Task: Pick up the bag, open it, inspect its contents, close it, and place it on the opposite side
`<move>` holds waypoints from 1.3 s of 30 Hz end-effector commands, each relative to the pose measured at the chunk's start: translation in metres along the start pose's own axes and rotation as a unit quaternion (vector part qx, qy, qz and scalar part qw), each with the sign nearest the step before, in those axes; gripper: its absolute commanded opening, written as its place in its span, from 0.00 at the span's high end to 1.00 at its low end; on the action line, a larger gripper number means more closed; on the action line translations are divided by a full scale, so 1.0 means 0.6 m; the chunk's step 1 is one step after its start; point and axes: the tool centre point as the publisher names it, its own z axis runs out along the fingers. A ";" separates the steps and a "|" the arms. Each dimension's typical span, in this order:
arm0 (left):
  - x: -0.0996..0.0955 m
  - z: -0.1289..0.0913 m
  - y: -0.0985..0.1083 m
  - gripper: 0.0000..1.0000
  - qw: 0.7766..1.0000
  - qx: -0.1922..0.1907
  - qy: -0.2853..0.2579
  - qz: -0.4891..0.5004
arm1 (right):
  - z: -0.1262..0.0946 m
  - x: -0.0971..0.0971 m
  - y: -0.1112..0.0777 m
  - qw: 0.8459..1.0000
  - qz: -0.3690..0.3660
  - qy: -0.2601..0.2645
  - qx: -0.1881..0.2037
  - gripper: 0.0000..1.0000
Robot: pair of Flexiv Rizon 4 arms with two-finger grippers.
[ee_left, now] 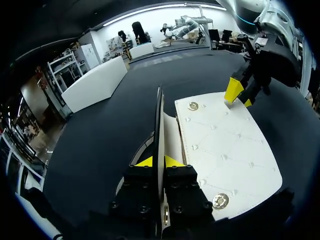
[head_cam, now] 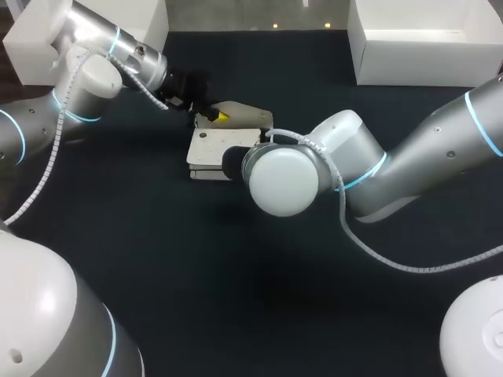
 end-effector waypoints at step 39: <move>-0.062 -0.116 -0.064 1.00 0.997 0.038 0.054 -0.044 | -0.087 -0.149 0.033 0.999 -0.021 0.043 0.008 1.00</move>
